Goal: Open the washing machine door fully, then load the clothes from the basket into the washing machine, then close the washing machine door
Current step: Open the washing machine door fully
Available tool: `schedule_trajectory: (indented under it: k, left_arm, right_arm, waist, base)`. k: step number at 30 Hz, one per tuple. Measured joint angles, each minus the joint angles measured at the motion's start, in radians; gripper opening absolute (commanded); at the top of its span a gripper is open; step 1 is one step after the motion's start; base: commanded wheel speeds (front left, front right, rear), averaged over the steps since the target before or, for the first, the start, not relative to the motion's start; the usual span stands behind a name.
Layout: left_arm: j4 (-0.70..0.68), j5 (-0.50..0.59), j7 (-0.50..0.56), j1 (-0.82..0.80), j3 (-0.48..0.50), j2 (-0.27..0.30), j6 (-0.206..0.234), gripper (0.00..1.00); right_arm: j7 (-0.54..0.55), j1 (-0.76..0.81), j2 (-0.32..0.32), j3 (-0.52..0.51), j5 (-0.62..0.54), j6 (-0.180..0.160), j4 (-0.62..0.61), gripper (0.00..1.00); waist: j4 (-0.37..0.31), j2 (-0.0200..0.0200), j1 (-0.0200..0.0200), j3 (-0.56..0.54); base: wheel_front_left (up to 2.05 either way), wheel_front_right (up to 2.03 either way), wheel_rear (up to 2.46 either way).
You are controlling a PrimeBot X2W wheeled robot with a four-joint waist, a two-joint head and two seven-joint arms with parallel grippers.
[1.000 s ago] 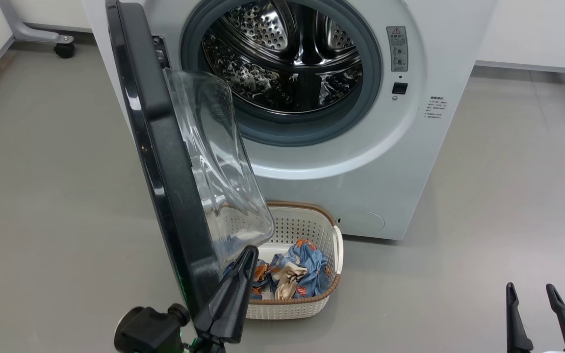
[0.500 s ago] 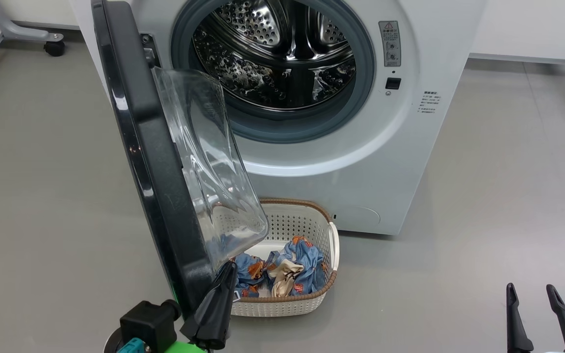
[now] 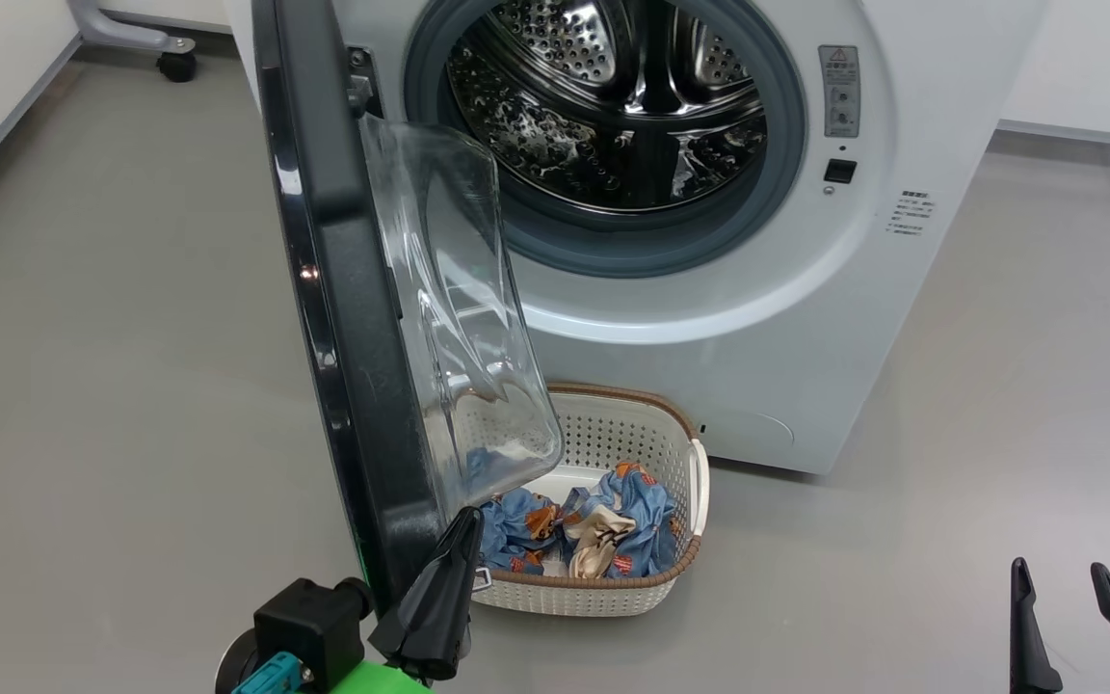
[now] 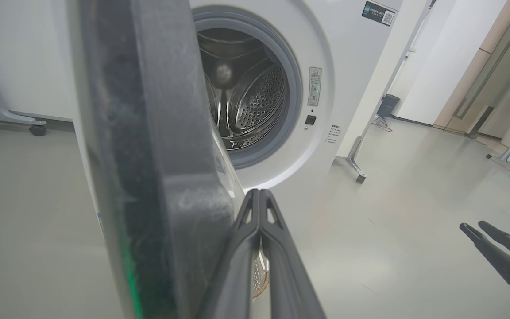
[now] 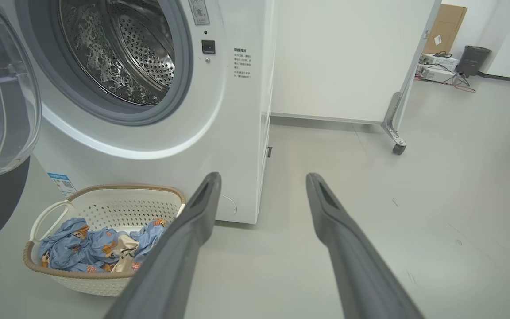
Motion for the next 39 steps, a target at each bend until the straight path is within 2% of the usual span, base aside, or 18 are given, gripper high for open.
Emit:
schedule_trajectory:
  k: [14, 23, 35, 39]
  left_arm:
    - [-0.001, 0.001, 0.007, -0.017, -0.001, 0.0, 0.018, 0.0]
    - [0.011, 0.007, -0.004, -0.019, 0.045, 0.0, 0.026, 0.0]
    - [0.115, 0.01, -0.075, -0.026, 0.175, -0.002, 0.03, 0.0]
    - [0.159, 0.01, -0.111, -0.045, 0.259, -0.005, 0.03, 0.0]
  right_arm:
    - [0.0, 0.0, 0.015, -0.008, -0.016, 0.017, 0.0, 1.0]
    - [0.0, 0.0, 0.022, -0.004, -0.02, 0.028, 0.001, 1.0]
    - [0.0, -0.006, 0.027, 0.047, -0.044, 0.048, 0.013, 1.0]
    - [0.0, -0.006, 0.028, 0.055, -0.045, 0.052, 0.022, 1.0]
  waist:
    - [0.138, 0.0, 0.0, 0.007]
    - [0.207, 0.0, 0.0, 0.012]
    - [0.197, 0.0, 0.0, 0.036]
    - [0.179, 0.0, 0.0, 0.041]
  base:
    - [0.0, 0.0, 0.0]
    - [0.0, 0.0, 0.0]
    - [0.0, 0.0, 0.0]
    - [0.0, 0.0, 0.0]
